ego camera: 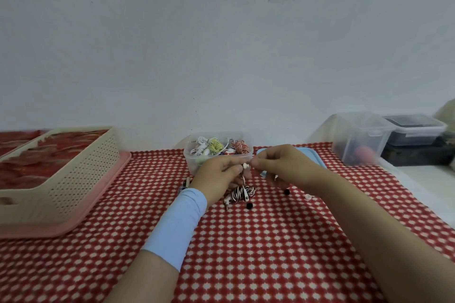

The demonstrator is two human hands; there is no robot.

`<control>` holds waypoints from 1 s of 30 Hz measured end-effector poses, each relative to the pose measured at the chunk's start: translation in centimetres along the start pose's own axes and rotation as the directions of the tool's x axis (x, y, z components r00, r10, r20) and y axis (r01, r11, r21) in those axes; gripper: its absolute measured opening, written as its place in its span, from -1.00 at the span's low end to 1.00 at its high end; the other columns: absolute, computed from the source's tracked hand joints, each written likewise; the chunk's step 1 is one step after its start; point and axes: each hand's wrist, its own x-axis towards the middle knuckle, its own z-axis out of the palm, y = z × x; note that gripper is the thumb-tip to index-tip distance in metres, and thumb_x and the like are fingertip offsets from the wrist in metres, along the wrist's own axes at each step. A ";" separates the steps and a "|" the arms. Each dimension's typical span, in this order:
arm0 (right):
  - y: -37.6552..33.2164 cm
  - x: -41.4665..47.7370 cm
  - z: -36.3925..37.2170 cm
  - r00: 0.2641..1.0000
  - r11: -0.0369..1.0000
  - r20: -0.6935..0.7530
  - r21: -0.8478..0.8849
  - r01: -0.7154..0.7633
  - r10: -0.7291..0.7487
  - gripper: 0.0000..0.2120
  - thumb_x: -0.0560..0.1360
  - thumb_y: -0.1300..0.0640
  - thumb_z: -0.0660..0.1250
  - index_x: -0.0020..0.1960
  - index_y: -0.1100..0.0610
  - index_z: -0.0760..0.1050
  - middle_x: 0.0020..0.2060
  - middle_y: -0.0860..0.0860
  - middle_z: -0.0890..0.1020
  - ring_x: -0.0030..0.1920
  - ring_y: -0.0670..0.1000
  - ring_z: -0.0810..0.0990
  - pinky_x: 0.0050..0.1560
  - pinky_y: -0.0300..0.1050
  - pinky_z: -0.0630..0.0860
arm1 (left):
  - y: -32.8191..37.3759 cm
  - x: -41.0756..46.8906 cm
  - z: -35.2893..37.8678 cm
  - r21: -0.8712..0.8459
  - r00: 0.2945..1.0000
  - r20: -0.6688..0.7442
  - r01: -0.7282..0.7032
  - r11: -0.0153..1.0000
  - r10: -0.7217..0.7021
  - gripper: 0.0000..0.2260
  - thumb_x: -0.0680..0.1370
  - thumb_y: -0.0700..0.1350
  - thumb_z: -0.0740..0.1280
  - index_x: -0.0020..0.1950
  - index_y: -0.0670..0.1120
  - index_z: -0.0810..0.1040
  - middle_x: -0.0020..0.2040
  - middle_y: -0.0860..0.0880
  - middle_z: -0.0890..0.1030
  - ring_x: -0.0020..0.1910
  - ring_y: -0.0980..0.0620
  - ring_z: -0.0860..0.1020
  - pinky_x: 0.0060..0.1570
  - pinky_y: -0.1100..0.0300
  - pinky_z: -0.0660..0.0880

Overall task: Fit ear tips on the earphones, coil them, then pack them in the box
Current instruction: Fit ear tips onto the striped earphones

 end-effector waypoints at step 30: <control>0.1 0.3 0.3 0.985 0.900 0.163 0.418 -0.126 0.062 -0.81 0.56 0.30 0.36 0.10 0.20 0.70 -0.19 0.13 0.69 -0.41 -0.05 0.52 -0.56 -0.30 0.31 | -0.9 0.2 0.2 -0.208 1.000 0.010 -0.002 0.978 0.004 -0.89 0.61 -0.21 0.30 -0.04 -0.13 0.63 -0.18 -0.01 0.71 -0.25 0.09 0.56 -0.16 0.23 0.52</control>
